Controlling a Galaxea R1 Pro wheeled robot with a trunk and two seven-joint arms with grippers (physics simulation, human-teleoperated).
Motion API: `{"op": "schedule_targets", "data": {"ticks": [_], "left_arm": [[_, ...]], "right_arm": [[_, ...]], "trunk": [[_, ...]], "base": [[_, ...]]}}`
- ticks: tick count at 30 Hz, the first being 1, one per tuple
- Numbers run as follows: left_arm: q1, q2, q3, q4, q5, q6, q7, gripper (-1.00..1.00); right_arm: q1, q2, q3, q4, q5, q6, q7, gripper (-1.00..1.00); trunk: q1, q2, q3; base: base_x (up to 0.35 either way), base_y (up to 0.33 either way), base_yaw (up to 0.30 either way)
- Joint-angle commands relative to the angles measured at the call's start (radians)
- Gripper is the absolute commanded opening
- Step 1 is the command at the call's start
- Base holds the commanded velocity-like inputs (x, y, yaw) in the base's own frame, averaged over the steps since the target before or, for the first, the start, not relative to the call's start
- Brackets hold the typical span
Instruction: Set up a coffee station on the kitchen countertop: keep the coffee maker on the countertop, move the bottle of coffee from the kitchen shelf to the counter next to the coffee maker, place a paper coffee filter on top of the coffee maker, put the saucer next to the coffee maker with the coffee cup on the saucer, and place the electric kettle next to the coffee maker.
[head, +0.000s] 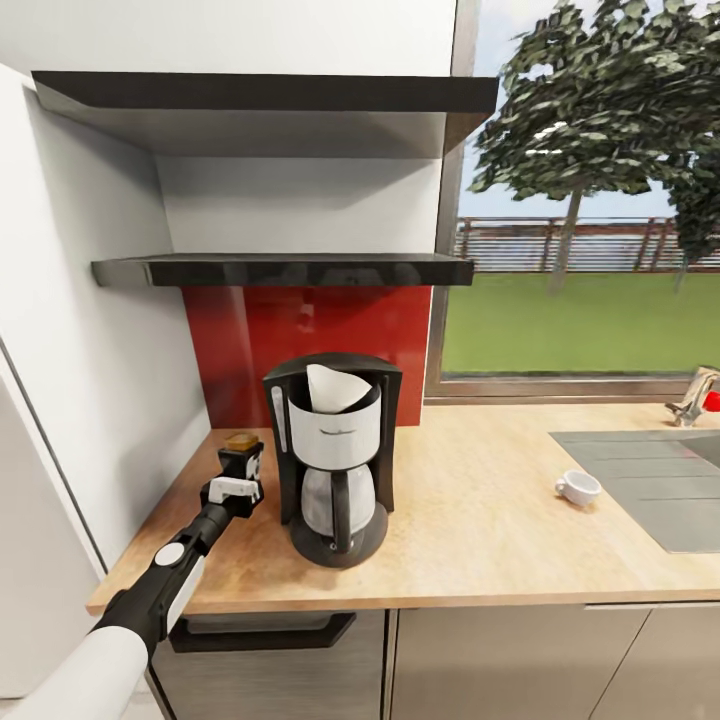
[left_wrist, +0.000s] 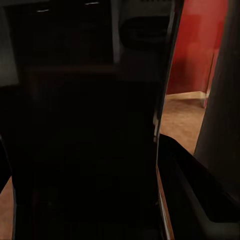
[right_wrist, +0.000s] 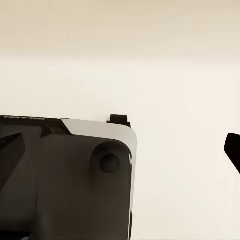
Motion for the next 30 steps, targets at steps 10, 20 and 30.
{"op": "schedule_targets", "data": {"ticks": [10, 20, 30], "left_arm": [[0.000, -0.002, 0.004, 0.043, 0.008, -0.025, -0.009, -1.00], [0.000, -0.006, 0.004, 0.118, 0.011, -0.119, -0.008, -1.00], [0.000, -0.008, 0.004, 0.120, 0.011, -0.120, -0.008, -1.00]], "right_arm": [[0.000, 0.001, 0.008, 0.002, -0.010, -0.003, 0.004, 1.00], [0.000, 0.001, 0.008, 0.002, -0.011, -0.003, 0.004, 1.00], [0.000, 0.001, 0.008, 0.002, -0.010, -0.002, 0.004, 1.00]], "trunk": [[0.000, -0.001, 0.000], [0.000, -0.001, 0.000], [0.000, -0.001, 0.000]], "base": [[0.092, 0.000, 0.000], [0.021, 0.000, 0.000], [0.095, 0.000, 0.000]]}}
